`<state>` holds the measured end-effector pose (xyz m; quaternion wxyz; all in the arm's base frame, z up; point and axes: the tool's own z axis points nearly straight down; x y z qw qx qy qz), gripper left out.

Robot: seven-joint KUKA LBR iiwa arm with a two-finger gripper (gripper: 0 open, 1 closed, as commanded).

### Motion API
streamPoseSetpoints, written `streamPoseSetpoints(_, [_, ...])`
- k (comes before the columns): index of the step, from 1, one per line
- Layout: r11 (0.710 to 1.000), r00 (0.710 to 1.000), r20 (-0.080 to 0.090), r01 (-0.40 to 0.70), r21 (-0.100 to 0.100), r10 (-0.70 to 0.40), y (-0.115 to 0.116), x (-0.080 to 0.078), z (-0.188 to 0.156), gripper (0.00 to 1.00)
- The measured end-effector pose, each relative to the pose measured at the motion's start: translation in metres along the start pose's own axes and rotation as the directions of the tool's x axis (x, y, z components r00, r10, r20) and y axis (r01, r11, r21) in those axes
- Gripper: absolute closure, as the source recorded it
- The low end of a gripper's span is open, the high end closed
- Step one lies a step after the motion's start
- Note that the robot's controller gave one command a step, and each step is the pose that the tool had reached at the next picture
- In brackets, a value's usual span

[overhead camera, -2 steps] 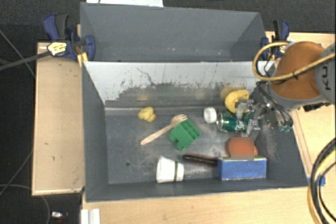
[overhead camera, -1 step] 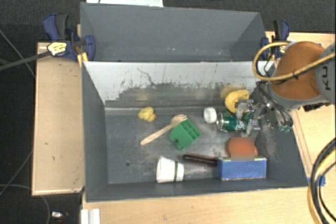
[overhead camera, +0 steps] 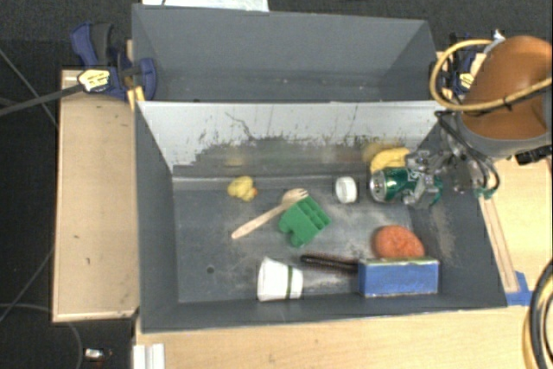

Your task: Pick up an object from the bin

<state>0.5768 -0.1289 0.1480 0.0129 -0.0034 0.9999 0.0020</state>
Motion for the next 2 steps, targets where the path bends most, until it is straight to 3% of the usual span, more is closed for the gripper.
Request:
streamPoseSetpoints(1, [1.0,1.0,0.007,0.006,0.002,-0.006,-0.006,0.005,-0.033,1.0])
streamPoseSetpoints(2, [1.0,1.0,0.006,0.001,0.0,-0.001,0.004,0.002,-0.059,1.0])
